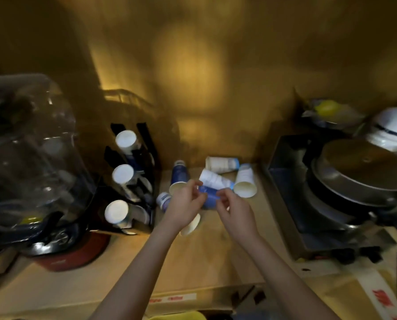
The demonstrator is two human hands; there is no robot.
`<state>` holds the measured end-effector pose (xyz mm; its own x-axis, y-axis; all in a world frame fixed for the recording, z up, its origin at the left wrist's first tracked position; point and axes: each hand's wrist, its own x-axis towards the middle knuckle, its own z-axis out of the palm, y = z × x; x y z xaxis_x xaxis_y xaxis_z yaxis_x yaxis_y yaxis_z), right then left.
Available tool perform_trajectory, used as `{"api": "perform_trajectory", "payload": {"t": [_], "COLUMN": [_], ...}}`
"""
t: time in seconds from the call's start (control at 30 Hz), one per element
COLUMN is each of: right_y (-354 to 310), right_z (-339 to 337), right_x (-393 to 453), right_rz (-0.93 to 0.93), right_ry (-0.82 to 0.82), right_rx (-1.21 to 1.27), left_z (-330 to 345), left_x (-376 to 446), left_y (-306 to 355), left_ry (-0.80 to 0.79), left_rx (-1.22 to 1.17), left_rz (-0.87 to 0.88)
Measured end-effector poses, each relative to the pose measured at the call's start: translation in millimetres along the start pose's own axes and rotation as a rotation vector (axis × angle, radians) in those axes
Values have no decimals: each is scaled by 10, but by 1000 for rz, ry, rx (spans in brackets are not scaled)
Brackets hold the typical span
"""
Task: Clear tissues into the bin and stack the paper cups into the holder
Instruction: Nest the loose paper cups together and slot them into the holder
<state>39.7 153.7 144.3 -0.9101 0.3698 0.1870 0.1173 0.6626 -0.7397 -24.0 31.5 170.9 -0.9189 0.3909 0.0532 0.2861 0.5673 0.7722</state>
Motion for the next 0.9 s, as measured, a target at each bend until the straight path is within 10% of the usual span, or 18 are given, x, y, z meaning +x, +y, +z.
{"api": "perform_trajectory", "payload": {"t": [0.4, 0.9], "right_y": [1032, 1906], "right_z": [-239, 140], "right_x": [1060, 1771], "right_rz": [41, 235], "right_ry": [-90, -426], "right_rx": [-193, -430], "left_z": [861, 1190], "left_x": [999, 1831], "left_y": [-128, -771], "left_ry": [87, -92], "left_rx": [248, 272], "left_rz": [30, -397]}}
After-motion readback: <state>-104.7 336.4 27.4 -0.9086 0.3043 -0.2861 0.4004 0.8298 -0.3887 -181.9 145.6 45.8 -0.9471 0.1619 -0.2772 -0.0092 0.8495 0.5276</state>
